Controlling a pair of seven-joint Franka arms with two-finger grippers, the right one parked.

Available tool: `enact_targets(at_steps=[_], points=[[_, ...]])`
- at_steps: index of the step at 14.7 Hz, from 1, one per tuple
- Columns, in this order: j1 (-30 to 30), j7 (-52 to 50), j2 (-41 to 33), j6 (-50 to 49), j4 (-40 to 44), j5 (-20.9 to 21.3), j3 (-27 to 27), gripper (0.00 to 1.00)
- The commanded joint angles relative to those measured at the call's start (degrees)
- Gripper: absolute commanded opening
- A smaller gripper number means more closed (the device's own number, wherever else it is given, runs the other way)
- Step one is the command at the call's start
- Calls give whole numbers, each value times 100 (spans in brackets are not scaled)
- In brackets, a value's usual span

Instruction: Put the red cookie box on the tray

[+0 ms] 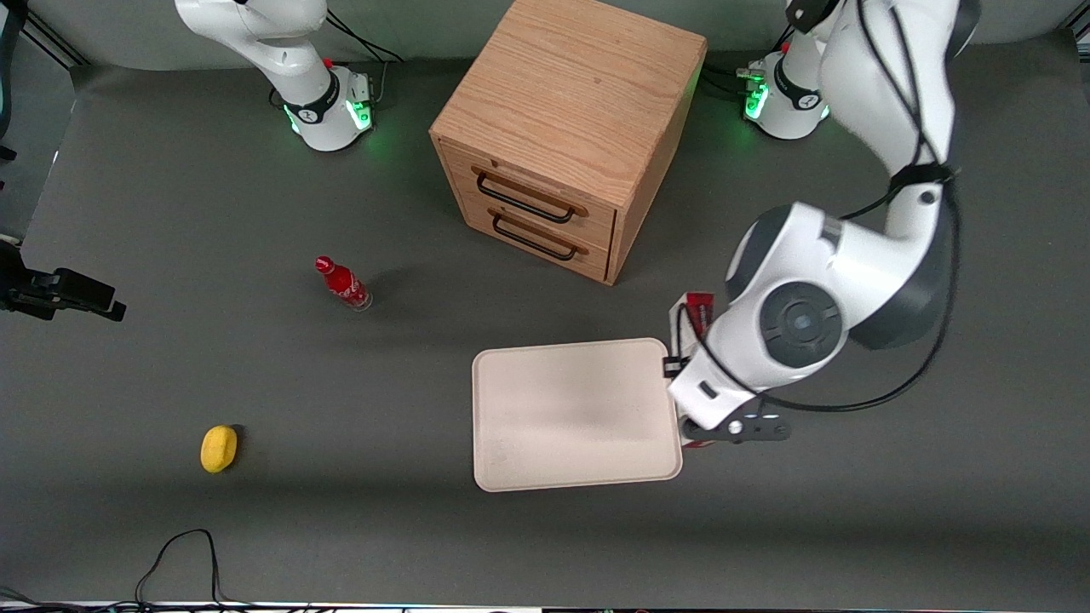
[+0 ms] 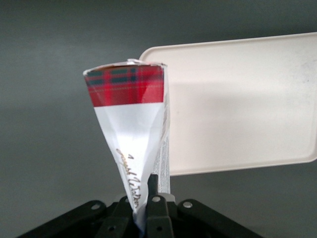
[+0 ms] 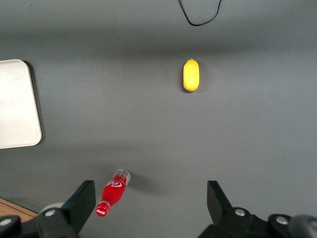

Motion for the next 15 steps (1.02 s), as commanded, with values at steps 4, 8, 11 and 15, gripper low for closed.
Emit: enact_targets(at_steps=[4, 8, 11, 15], points=[[-335, -463, 661, 771, -70, 305, 100, 0], [-335, -568, 705, 1537, -651, 341, 117, 0], [-335, -595, 705, 1573, -722, 411, 117, 0], [-335, -735, 670, 1992, -975, 577, 117, 100]])
